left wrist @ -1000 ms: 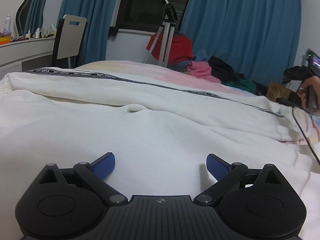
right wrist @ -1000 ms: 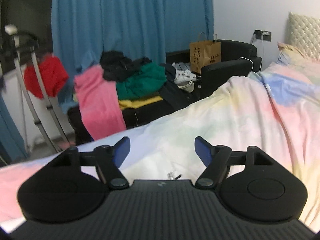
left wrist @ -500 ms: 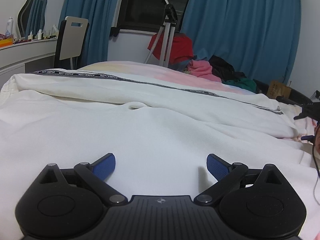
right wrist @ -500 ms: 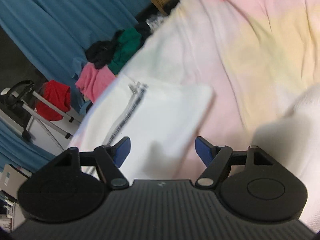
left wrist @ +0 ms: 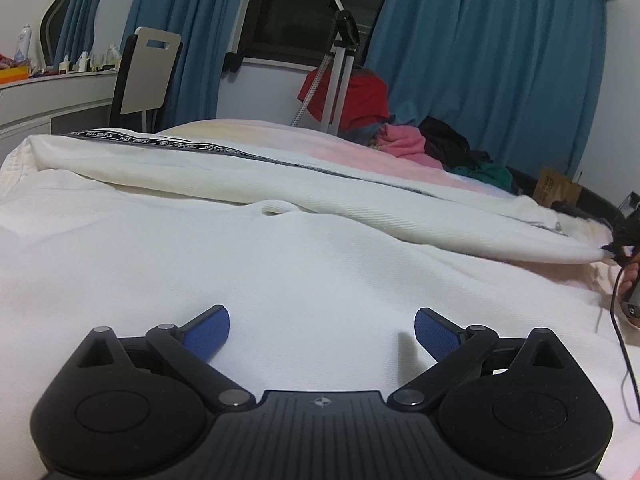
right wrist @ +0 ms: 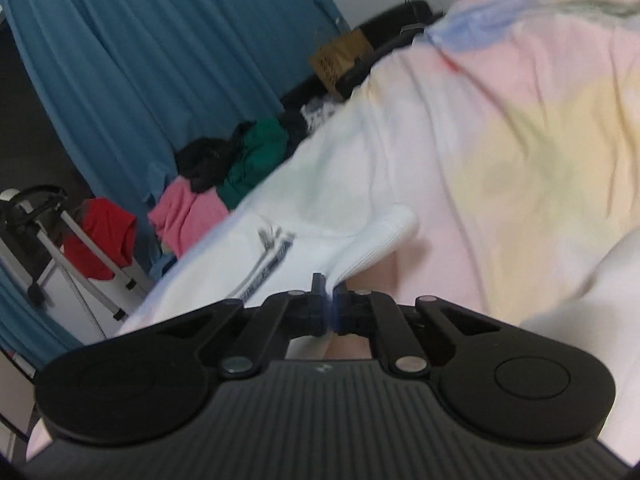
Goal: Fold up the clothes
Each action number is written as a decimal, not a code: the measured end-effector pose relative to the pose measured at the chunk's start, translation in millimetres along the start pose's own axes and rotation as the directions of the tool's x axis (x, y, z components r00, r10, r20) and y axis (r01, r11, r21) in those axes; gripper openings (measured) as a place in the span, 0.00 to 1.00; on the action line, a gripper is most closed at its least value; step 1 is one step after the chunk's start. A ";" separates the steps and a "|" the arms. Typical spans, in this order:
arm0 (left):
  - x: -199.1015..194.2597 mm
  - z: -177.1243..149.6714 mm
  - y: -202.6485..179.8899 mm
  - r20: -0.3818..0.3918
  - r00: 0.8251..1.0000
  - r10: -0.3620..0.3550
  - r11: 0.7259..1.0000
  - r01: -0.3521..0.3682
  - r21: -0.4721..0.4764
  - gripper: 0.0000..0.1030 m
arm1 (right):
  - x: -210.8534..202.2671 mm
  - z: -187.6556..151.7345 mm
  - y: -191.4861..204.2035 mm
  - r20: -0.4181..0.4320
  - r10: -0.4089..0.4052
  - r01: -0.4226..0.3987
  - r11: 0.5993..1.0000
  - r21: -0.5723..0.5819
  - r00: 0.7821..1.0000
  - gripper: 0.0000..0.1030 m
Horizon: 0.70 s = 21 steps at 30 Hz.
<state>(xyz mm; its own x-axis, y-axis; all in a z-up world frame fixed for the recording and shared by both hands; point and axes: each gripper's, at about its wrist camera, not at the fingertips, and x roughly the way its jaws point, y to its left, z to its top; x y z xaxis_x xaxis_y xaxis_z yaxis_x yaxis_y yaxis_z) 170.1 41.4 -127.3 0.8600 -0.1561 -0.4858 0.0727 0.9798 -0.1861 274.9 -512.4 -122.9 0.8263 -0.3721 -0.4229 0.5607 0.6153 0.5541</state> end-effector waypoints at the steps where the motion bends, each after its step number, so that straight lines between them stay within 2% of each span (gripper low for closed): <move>1: -2.0 0.7 0.6 0.002 1.000 0.000 1.000 0.000 -0.003 0.97 | -6.7 4.3 -2.1 0.015 0.000 0.000 1.000 0.000 1.000 0.05; 4: -9.3 3.3 1.6 0.009 1.000 -0.001 1.000 0.001 -0.008 0.97 | -20.1 16.3 -10.9 0.050 -0.007 0.008 1.000 -0.025 0.999 0.05; 7: -22.4 6.6 0.5 0.029 1.000 -0.005 1.000 0.005 0.007 0.97 | -33.8 17.5 -34.3 0.058 -0.053 0.053 0.999 0.003 0.997 0.05; 10: -34.8 9.4 -1.5 0.041 0.999 -0.011 1.000 0.011 0.017 0.97 | -39.1 6.2 -67.1 0.008 -0.102 0.101 0.994 0.046 0.995 0.05; 12: -43.0 11.3 -2.7 0.048 0.999 -0.020 1.000 0.019 0.020 0.97 | -38.6 -3.1 -76.2 -0.010 -0.109 0.110 0.994 0.026 0.994 0.05; 21: -60.9 16.9 -19.9 0.050 0.999 0.010 0.993 -0.016 0.115 0.97 | -55.9 -9.7 -66.3 -0.058 -0.108 0.105 0.993 -0.052 0.992 0.11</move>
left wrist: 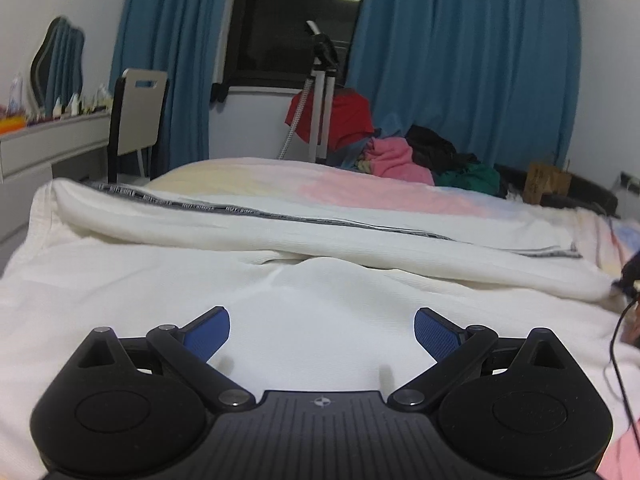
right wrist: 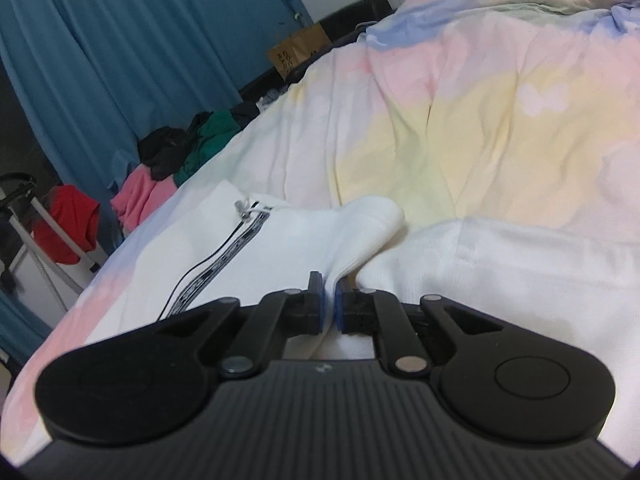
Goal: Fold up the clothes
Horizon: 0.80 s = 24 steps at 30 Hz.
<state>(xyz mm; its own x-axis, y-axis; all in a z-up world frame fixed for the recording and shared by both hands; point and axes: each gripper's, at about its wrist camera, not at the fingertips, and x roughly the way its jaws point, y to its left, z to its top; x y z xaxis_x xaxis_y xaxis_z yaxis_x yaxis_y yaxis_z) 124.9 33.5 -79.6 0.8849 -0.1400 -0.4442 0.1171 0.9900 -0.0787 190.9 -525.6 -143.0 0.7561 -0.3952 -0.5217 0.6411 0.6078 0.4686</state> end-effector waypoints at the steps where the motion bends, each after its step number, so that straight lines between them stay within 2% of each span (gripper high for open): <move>1: -1.6 0.5 -2.0 0.000 1.000 0.002 1.000 -0.002 0.014 0.97 | -7.4 -1.2 5.3 -0.006 -0.001 0.001 0.999 -0.032 1.000 0.12; 2: -3.6 0.9 -3.6 0.001 1.000 0.001 1.000 -0.001 0.021 0.97 | -18.4 -4.7 11.5 -0.005 0.000 -0.001 0.997 -0.079 1.000 0.22; 3: -5.6 1.4 -5.2 0.001 1.000 -0.001 1.000 0.001 0.028 0.97 | -30.1 -8.8 17.2 -0.001 0.012 -0.012 0.992 -0.123 1.000 0.36; 4: -8.8 2.4 -6.6 0.005 1.000 -0.002 0.999 0.002 0.033 0.97 | -41.2 -13.1 20.2 0.002 0.033 -0.033 0.988 -0.151 0.999 0.45; 5: -12.1 3.4 -7.9 0.009 1.000 -0.004 0.999 0.003 0.037 0.97 | -53.0 -17.6 23.4 0.001 0.054 -0.053 0.983 -0.176 0.999 0.60; 6: -15.4 4.4 -9.3 0.013 1.000 -0.005 0.999 0.005 0.042 0.97 | -65.9 -22.0 27.1 -0.007 0.070 -0.070 0.978 -0.194 0.998 0.67; 11: -39.8 9.8 -6.7 0.007 0.999 -0.033 0.999 0.033 0.009 0.97 | -122.3 -28.9 40.7 -0.065 0.115 -0.129 0.951 -0.280 0.991 0.65; 15: -62.8 13.1 -3.9 -0.007 1.000 -0.021 1.000 0.021 0.007 0.97 | -160.8 -28.4 46.7 -0.051 0.145 -0.153 0.925 -0.349 0.988 0.65; 18: -78.9 16.2 2.1 -0.052 0.999 -0.004 1.000 0.004 0.005 0.97 | -182.6 -29.9 48.7 -0.023 0.169 -0.165 0.908 -0.385 0.985 0.65; 22: -98.7 17.9 25.3 -0.126 0.992 0.018 0.998 -0.026 -0.057 0.97 | -204.3 -31.0 49.6 -0.004 0.204 -0.187 0.888 -0.421 0.979 0.65; 24: -108.9 16.9 44.5 -0.170 0.984 0.047 0.993 -0.064 -0.097 0.98 | -212.6 -33.6 51.0 -0.003 0.221 -0.200 0.878 -0.436 0.975 0.65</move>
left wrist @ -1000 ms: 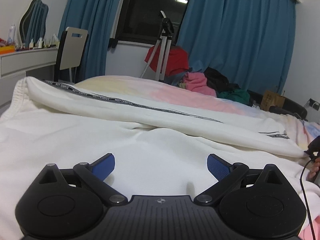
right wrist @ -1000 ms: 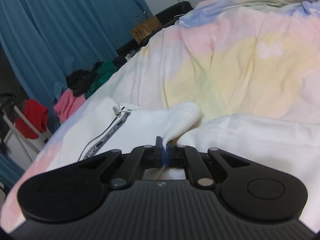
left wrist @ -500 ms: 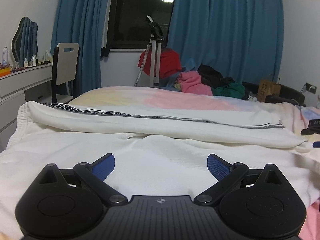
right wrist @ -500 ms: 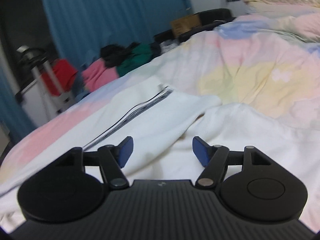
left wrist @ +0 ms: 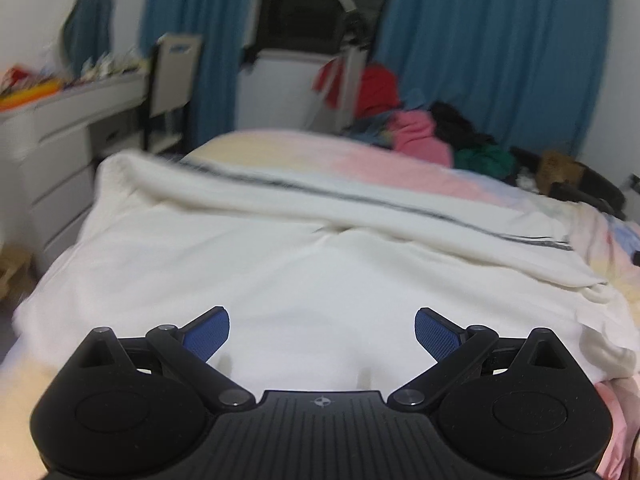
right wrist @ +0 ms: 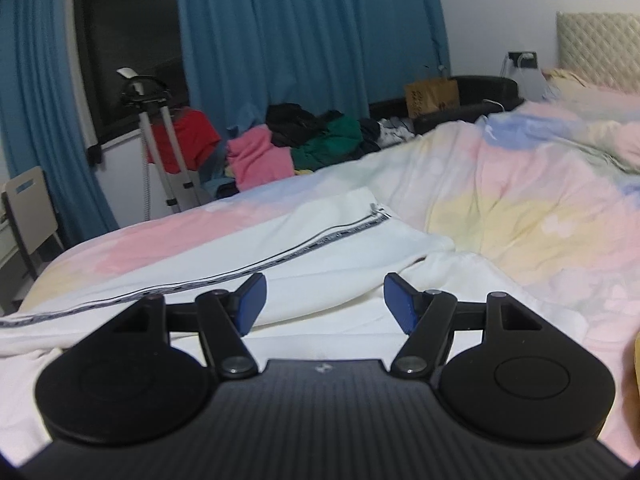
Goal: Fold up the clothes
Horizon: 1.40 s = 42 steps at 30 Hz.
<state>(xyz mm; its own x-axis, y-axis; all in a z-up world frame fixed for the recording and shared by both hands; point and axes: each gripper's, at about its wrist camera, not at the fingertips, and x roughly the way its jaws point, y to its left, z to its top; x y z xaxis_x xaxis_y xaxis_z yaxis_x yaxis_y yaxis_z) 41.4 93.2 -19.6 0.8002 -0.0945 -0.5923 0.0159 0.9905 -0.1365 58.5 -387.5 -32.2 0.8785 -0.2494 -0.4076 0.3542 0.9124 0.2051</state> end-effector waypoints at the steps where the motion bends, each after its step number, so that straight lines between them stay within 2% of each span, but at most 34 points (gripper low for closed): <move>1: -3.7 -0.7 10.1 -0.021 1.000 0.015 1.000 -0.015 -0.023 0.98 | -3.0 -0.8 2.8 0.002 0.009 -0.009 1.000 -0.011 1.000 0.65; 5: -16.8 -3.2 61.1 -0.151 0.987 0.058 0.980 -0.085 -0.179 0.98 | -6.5 -3.9 13.9 0.006 0.040 -0.039 0.997 -0.068 0.999 0.65; 9: -26.2 -3.8 106.0 -0.209 0.977 0.040 0.951 -0.102 -0.293 0.98 | -5.5 -7.2 23.5 0.017 0.065 -0.062 0.989 -0.134 0.998 0.65; 11: -22.0 -1.9 121.1 -0.229 0.971 0.066 0.940 -0.137 -0.312 0.98 | -2.9 -8.7 28.5 0.013 0.068 -0.065 0.984 -0.165 0.998 0.65; 13: -9.2 1.2 138.2 -0.256 0.965 0.056 0.921 -0.149 -0.360 0.98 | -2.2 -9.9 33.8 0.032 0.059 -0.052 0.980 -0.190 0.998 0.65; 14: 0.2 2.3 143.7 -0.275 0.961 0.035 0.908 -0.146 -0.394 0.97 | -1.7 -10.2 35.6 0.035 0.060 -0.052 0.978 -0.201 0.998 0.65; 16: 12.8 1.0 160.7 -0.288 0.957 -0.033 0.860 -0.120 -0.496 0.94 | -1.1 -11.7 37.7 0.035 0.061 -0.052 0.974 -0.219 0.998 0.65; 19: 20.1 -2.3 179.4 -0.264 0.961 -0.083 0.796 -0.095 -0.597 0.93 | 0.2 -13.5 39.5 0.034 0.056 -0.047 0.970 -0.239 0.998 0.65; 24: 23.1 -6.5 215.5 -0.221 0.969 -0.107 0.695 -0.086 -0.714 0.83 | 5.9 -14.3 41.9 0.021 0.058 -0.050 0.967 -0.251 0.998 0.65; 26: 24.0 -7.6 226.7 -0.194 0.975 -0.105 0.672 -0.074 -0.737 0.78 | 8.8 -15.7 44.1 0.017 0.057 -0.050 0.963 -0.266 0.998 0.65; 32: 29.3 -11.4 241.2 -0.177 0.982 -0.069 0.664 -0.088 -0.743 0.53 | 17.7 -21.6 53.8 0.002 0.052 -0.048 0.947 -0.318 0.999 0.65; 34: 27.9 -12.5 240.5 -0.176 0.983 -0.053 0.668 -0.096 -0.738 0.43 | 20.4 -22.4 56.4 -0.002 0.050 -0.048 0.942 -0.332 0.999 0.65; 36: 23.3 -12.3 237.3 -0.168 0.985 -0.032 0.678 -0.102 -0.728 0.25 | 22.1 -23.0 58.3 -0.006 0.048 -0.047 0.940 -0.339 0.999 0.65; 37: 21.7 -10.9 236.0 -0.161 0.987 -0.018 0.687 -0.105 -0.719 0.23 | 22.9 -23.0 58.7 -0.008 0.045 -0.045 0.939 -0.340 0.999 0.65; 38: 19.1 -9.6 235.1 -0.148 0.989 -0.006 0.695 -0.103 -0.712 0.16 | 24.0 -22.7 58.0 -0.010 0.036 -0.038 0.941 -0.335 0.999 0.65; 42: 10.2 -2.2 232.8 -0.085 0.996 0.009 0.708 -0.067 -0.704 0.11 | 29.3 -18.1 41.8 -0.011 -0.054 0.049 0.964 -0.260 0.998 0.65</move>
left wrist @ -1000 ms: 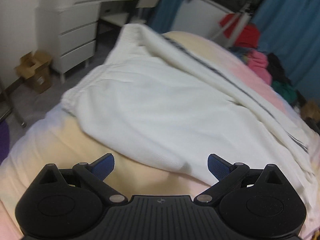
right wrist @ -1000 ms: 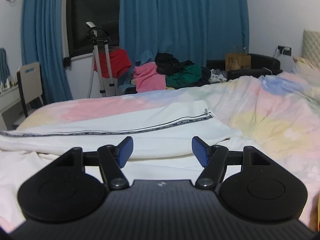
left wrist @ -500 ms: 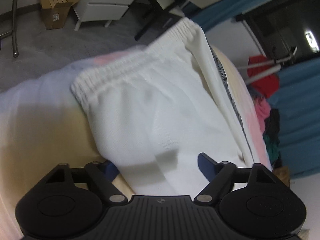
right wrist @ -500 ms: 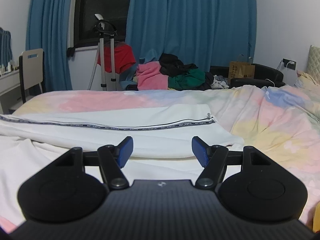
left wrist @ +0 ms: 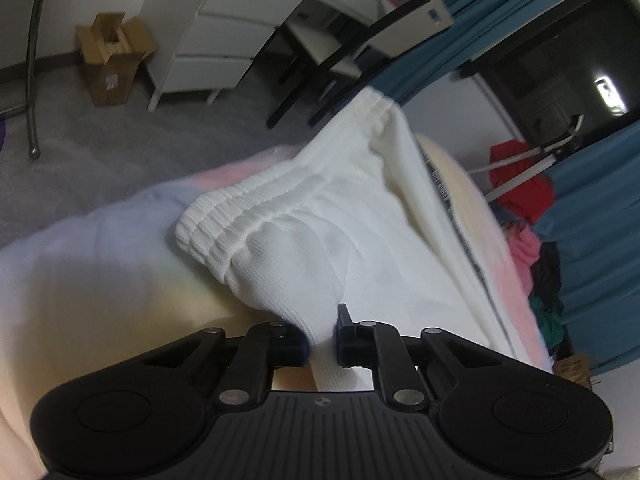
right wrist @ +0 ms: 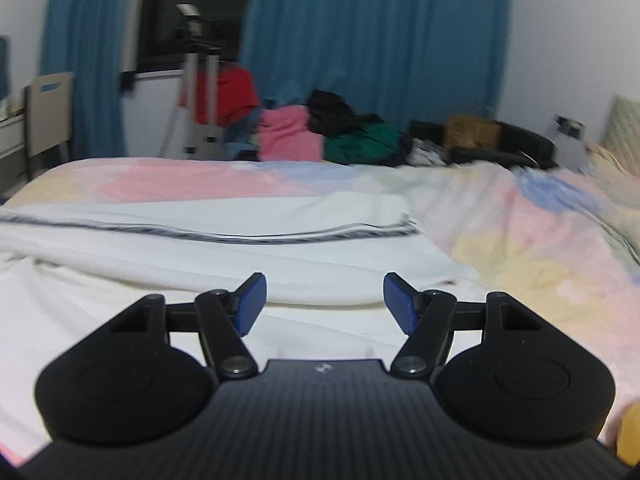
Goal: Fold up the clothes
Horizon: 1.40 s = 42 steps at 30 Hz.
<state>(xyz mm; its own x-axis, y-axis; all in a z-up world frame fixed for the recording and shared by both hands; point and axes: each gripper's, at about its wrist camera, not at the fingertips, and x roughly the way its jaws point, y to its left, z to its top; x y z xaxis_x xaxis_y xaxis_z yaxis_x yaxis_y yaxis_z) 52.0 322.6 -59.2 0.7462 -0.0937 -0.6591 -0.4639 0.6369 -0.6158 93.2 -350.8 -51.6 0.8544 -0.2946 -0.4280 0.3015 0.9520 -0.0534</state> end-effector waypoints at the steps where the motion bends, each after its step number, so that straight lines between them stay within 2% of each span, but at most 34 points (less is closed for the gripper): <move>1: -1.7 1.0 -1.4 0.013 1.000 -0.009 1.000 0.009 0.003 0.11 | 1.9 0.4 -8.4 -0.010 -0.031 0.031 0.999 0.037 0.999 0.65; 4: -7.9 2.1 1.1 0.023 0.999 -0.034 0.999 0.034 -0.019 0.10 | 6.8 -0.3 -49.5 -0.090 -0.157 0.173 0.961 0.214 0.983 0.65; 5: -9.4 1.9 2.4 0.023 0.999 -0.040 0.999 0.040 -0.025 0.10 | 7.1 -2.9 -66.0 -0.130 -0.199 0.229 0.930 0.286 0.971 0.65; 7: -12.0 1.6 6.9 0.018 0.999 -0.041 0.999 0.041 -0.035 0.10 | 6.1 -12.6 -100.8 -0.224 -0.260 0.334 0.840 0.427 0.939 0.65; 9: -12.6 1.6 14.2 0.001 0.999 -0.053 0.996 0.053 -0.075 0.10 | 3.9 -25.4 -126.2 -0.291 -0.282 0.398 0.759 0.515 0.914 0.65; 10: -12.3 1.5 16.9 -0.006 0.998 -0.060 0.994 0.059 -0.091 0.10 | 2.9 -31.3 -137.7 -0.319 -0.290 0.426 0.719 0.549 0.902 0.65; 12: -11.8 1.1 21.4 -0.014 0.998 -0.066 0.992 0.064 -0.113 0.11 | 1.5 -40.3 -154.0 -0.344 -0.312 0.462 0.668 0.584 0.886 0.65; 16: -10.8 -0.7 22.5 -0.027 0.999 -0.045 0.992 0.041 -0.117 0.17 | 6.7 -53.2 -173.1 -0.371 -0.331 0.496 0.606 0.621 0.868 0.65; 19: -8.9 -2.5 20.8 -0.046 0.998 -0.034 0.994 0.028 -0.110 0.26 | 21.4 -65.4 -183.2 -0.400 -0.276 0.484 0.561 0.671 0.874 0.65; 20: -7.3 -2.4 20.6 -0.058 0.998 -0.032 0.994 0.026 -0.109 0.34 | 26.3 -70.1 -186.9 -0.404 -0.251 0.473 0.544 0.693 0.880 0.65; 22: -2.6 -3.2 21.2 -0.075 0.997 -0.036 0.992 0.026 -0.124 0.38 | 35.8 -83.2 -195.8 -0.375 -0.166 0.406 0.496 0.767 0.912 0.66; 25: 8.3 -4.8 24.9 -0.113 0.992 -0.060 0.984 0.040 -0.172 0.43 | 41.6 -100.5 -206.3 -0.262 -0.056 0.263 0.385 0.885 0.963 0.61; 28: 27.7 -6.9 32.8 -0.191 0.973 -0.130 0.964 0.078 -0.256 0.46 | 42.5 -105.2 -208.6 -0.182 -0.019 0.178 0.321 0.930 0.983 0.51; 30: 39.5 -9.0 38.7 -0.228 0.958 -0.174 0.945 0.096 -0.314 0.42 | 44.6 -102.2 -206.3 -0.193 -0.026 0.190 0.339 0.921 0.981 0.32; 31: 41.1 -8.9 39.7 -0.223 0.960 -0.172 0.942 0.094 -0.322 0.40 | 46.1 -100.6 -204.9 -0.209 -0.033 0.207 0.355 0.912 0.977 0.28; 32: 41.2 -7.6 37.8 -0.212 0.963 -0.167 0.947 0.097 -0.307 0.38 | 47.6 -99.3 -203.7 -0.224 -0.041 0.224 0.371 0.901 0.974 0.16; 33: 41.1 -6.3 35.7 -0.199 0.966 -0.162 0.952 0.100 -0.290 0.33 | 49.1 -98.8 -203.5 -0.241 -0.052 0.242 0.386 0.890 0.969 0.11; 36: 37.7 -4.5 25.2 -0.163 0.977 -0.139 0.972 0.103 -0.212 0.14 | 45.3 -97.1 -204.7 -0.241 -0.086 0.255 0.396 0.882 0.967 0.06; 38: 34.3 -3.9 19.0 -0.138 0.982 -0.133 0.979 0.109 -0.171 0.09 | 38.1 -91.6 -204.8 -0.218 -0.124 0.250 0.410 0.877 0.968 0.06; 40: 28.1 -3.8 14.2 -0.101 0.984 -0.148 0.981 0.133 -0.142 0.07 | 30.7 -82.4 -204.1 -0.187 -0.169 0.244 0.445 0.862 0.968 0.06; 42: 18.1 -4.0 10.0 -0.060 0.981 -0.185 0.977 0.177 -0.119 0.07 | 23.0 -74.4 -204.3 -0.158 -0.200 0.236 0.462 0.855 0.967 0.05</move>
<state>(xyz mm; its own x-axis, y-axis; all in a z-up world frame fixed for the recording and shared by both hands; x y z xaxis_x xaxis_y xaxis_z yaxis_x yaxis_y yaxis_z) 59.0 324.2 -79.0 0.7889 -0.2555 -0.5588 -0.3782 0.5149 -0.7693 19.7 -545.9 -117.7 0.6988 -0.4624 -0.5458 0.7024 0.2995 0.6457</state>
